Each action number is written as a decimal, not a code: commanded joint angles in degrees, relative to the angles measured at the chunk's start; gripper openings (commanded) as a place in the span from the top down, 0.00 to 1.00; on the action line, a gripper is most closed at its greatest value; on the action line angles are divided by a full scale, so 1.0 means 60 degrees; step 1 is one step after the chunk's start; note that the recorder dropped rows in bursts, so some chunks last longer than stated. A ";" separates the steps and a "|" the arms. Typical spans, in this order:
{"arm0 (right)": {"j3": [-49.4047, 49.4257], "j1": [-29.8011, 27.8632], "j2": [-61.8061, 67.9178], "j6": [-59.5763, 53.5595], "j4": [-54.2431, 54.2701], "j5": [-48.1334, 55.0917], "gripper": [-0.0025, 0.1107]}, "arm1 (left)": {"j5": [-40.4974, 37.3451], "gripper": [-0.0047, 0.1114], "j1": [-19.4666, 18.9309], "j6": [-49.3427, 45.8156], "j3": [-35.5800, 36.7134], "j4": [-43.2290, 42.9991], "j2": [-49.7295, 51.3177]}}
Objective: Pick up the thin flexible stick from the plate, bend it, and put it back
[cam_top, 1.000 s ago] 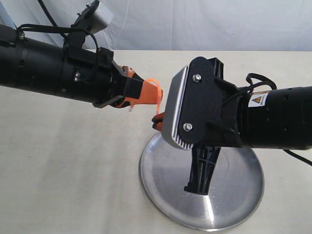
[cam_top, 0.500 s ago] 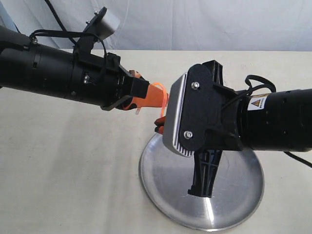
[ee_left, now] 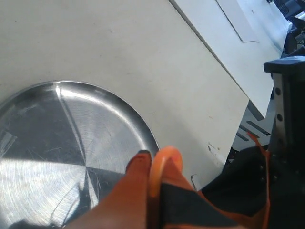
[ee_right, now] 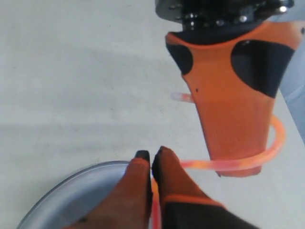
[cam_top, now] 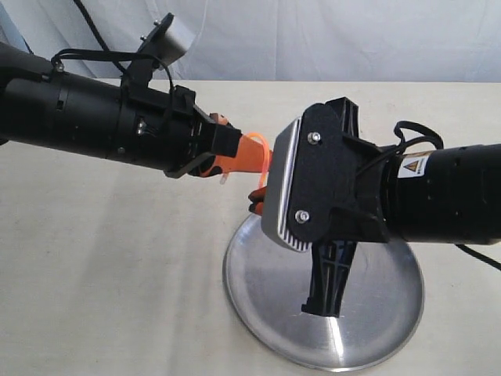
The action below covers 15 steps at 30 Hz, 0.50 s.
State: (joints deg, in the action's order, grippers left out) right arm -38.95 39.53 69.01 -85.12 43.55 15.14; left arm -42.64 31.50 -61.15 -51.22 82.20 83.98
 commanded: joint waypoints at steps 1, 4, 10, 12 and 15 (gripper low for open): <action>0.0055 0.0101 0.0399 -0.0066 0.0094 0.0133 0.99 | -0.0898 0.96 0.0145 0.0088 -0.0152 0.0964 -0.0045; 0.0055 0.0101 0.0676 -0.0066 0.0094 0.0133 0.99 | -0.0878 0.96 0.0242 -0.0009 -0.0152 0.0964 -0.0045; 0.0055 0.0101 0.0758 -0.0066 0.0366 -0.0100 0.99 | -0.0838 0.96 0.0293 -0.0100 -0.0152 0.0943 -0.0045; 0.0055 0.0101 0.0758 -0.0066 0.0401 -0.0131 0.99 | -0.0819 0.96 0.0293 -0.0100 -0.0152 0.0943 -0.0045; 0.0055 0.0101 0.0758 -0.0066 0.0543 -0.0131 0.99 | -0.0802 0.96 0.0293 -0.0100 -0.0152 0.0943 -0.0045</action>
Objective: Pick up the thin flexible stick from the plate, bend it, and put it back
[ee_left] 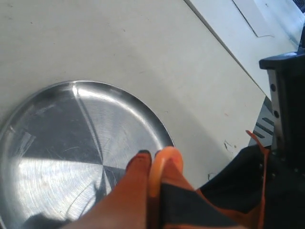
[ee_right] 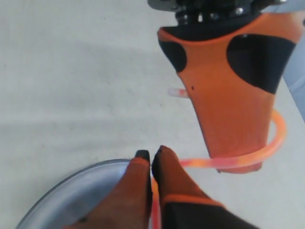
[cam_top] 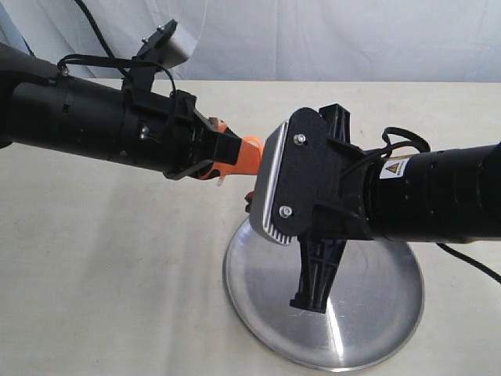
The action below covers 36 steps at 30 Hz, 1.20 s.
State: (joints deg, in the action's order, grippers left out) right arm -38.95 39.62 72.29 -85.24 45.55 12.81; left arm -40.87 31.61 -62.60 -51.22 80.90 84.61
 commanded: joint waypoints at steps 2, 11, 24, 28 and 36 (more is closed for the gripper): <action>0.0055 0.0088 0.0211 -0.0046 0.0248 0.0256 0.99 | -0.1078 0.96 0.0276 0.0142 -0.0152 0.1179 -0.0150; 0.0055 0.0088 0.0175 -0.0005 0.2059 -0.0069 0.99 | -0.0601 0.96 0.0254 0.0096 -0.0152 0.0097 -0.0150; 0.0055 0.0088 0.0175 0.0473 0.5828 0.0550 0.99 | -0.0394 0.96 0.0254 -0.0160 -0.0152 -0.0930 -0.0150; 0.0055 0.0088 0.0175 0.0489 0.6160 0.1108 0.99 | -0.0309 0.96 0.0254 -0.0157 -0.0152 -0.0930 -0.0150; 0.0055 0.0070 0.0175 0.1482 0.6205 0.1342 0.99 | -0.0268 0.96 0.0254 -0.0521 -0.0152 -0.0930 -0.0214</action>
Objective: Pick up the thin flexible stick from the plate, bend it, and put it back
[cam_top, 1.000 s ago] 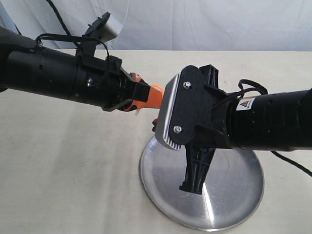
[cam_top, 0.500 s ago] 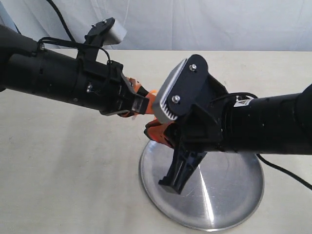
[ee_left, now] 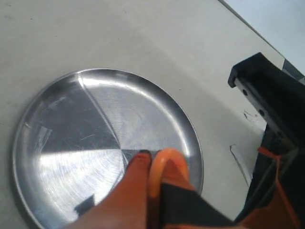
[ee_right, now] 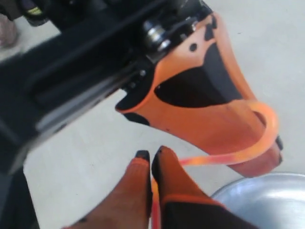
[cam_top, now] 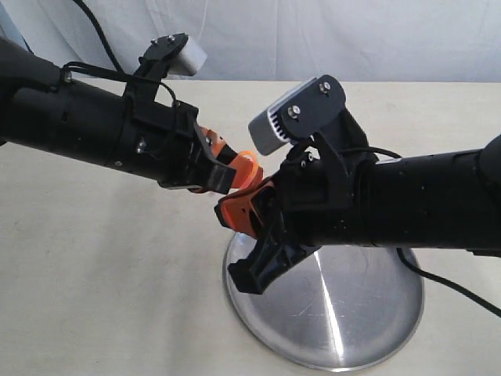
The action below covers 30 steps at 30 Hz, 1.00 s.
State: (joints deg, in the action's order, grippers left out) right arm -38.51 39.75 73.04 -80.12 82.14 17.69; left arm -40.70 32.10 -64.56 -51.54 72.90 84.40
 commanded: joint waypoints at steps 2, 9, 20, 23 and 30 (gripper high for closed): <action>-0.0019 0.0048 0.0050 0.0975 0.0107 0.0529 0.99 | -0.0296 0.96 0.0171 -0.0239 -0.0099 0.0404 -0.0239; -0.0019 0.0048 0.0050 0.2620 0.0127 0.0659 0.99 | -0.0278 0.96 0.0171 -0.0260 -0.0099 0.0382 -0.0313; -0.0019 0.0048 0.0050 0.2854 0.0127 0.1224 0.99 | -0.0697 0.96 0.0171 -0.0194 -0.0099 0.0180 -0.0313; -0.0019 0.0048 0.0050 0.2854 0.0127 0.1248 0.99 | -0.0697 0.96 0.0171 0.0070 -0.0099 0.0180 -0.0313; -0.0019 0.0048 0.0050 0.2854 0.0149 0.1274 0.99 | -0.0357 0.73 0.0171 0.0261 -0.0099 0.0180 -0.0313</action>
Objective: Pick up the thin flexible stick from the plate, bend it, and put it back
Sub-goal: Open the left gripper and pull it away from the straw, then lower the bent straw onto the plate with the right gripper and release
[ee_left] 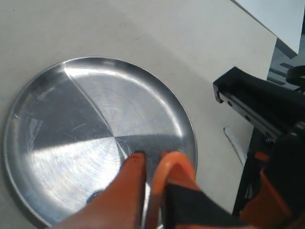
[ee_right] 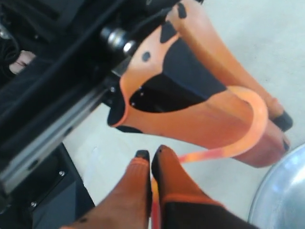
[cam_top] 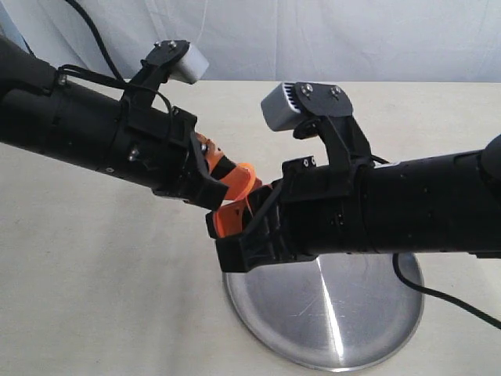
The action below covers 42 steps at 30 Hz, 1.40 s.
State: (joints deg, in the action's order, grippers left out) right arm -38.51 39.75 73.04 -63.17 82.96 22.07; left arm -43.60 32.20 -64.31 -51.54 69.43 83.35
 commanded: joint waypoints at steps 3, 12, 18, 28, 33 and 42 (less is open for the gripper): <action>-0.0019 0.0048 0.0050 0.0028 0.0007 0.0718 0.99 | 0.0522 0.58 0.0155 0.0408 -0.0099 0.0722 -0.0138; -0.0019 0.0048 -0.0138 0.0028 0.0007 0.0442 0.99 | 0.0891 0.50 -0.1286 0.1030 -0.0099 -0.0243 -0.0138; 0.0021 0.0048 -0.0159 0.1462 -0.0759 -0.1301 0.99 | 0.0809 0.50 -0.2678 0.2244 -0.0099 -0.1787 -0.0138; 0.0894 -0.1386 -0.0121 0.2535 -0.2005 -0.1494 0.99 | 0.0454 0.50 -0.3167 0.3123 -0.0099 -0.2424 -0.0138; 0.0978 -0.2268 -0.0121 0.2934 -0.3137 -0.0139 0.99 | 0.0454 0.50 -0.3167 0.3202 -0.0099 -0.2363 -0.0138; 0.0978 -0.2731 -0.0099 0.7113 -0.8879 0.0837 0.99 | -0.0195 0.87 -0.3167 0.3202 -0.0099 -0.2047 -0.0138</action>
State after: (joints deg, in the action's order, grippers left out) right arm -32.78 23.87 72.36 -27.76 39.24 25.47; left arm -43.12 13.36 -45.26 -51.88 55.88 83.22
